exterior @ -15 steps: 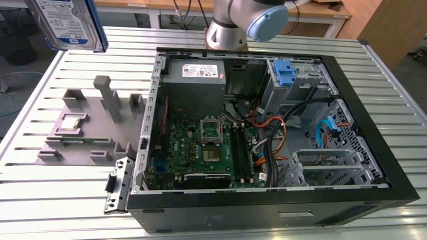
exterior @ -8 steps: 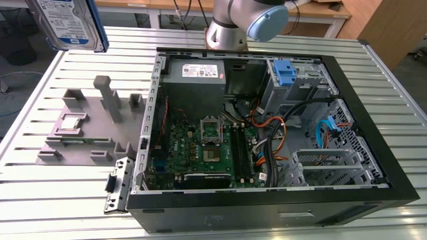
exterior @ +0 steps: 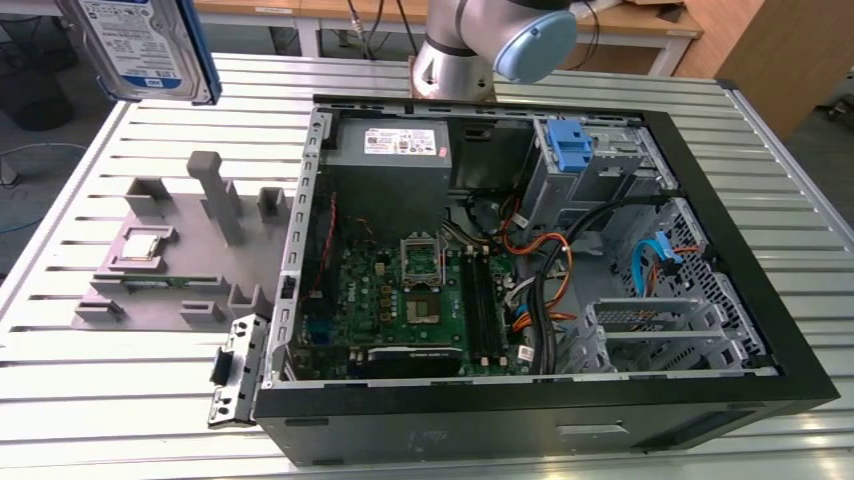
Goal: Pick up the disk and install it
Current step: 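Pick up the disk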
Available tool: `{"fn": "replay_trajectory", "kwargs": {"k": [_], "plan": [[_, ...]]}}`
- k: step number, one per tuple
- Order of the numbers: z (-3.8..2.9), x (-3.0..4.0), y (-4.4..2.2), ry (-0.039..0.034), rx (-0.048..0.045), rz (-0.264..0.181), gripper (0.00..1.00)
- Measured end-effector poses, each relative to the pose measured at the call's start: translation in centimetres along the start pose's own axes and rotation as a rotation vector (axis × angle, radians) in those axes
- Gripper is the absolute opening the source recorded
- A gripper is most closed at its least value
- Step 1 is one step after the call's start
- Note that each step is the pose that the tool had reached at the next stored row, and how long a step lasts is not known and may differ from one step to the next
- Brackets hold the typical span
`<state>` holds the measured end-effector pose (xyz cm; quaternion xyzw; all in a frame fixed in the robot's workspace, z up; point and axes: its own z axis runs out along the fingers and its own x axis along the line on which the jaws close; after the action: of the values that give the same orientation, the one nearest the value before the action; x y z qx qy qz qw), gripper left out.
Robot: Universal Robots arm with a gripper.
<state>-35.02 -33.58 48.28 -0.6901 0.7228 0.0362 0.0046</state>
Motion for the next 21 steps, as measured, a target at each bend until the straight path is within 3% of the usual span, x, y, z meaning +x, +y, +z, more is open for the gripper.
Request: {"fn": "replay_trajectory", "kwargs": {"k": [8, 10, 15, 18, 21], "plan": [[-0.07, -0.08, -1.62, 0.0000, 0.0000, 0.000, 0.35], [-0.12, -0.15, -3.04, -0.0001, 0.0001, 0.000, 0.35], [-0.20, -0.23, -4.88, -0.0001, 0.0001, 0.000, 0.35], [-0.25, -0.28, -5.88, 0.0000, 0.0000, 0.000, 0.35], [-0.27, -0.30, -6.35, 0.0000, 0.0000, 0.000, 0.35]]}}
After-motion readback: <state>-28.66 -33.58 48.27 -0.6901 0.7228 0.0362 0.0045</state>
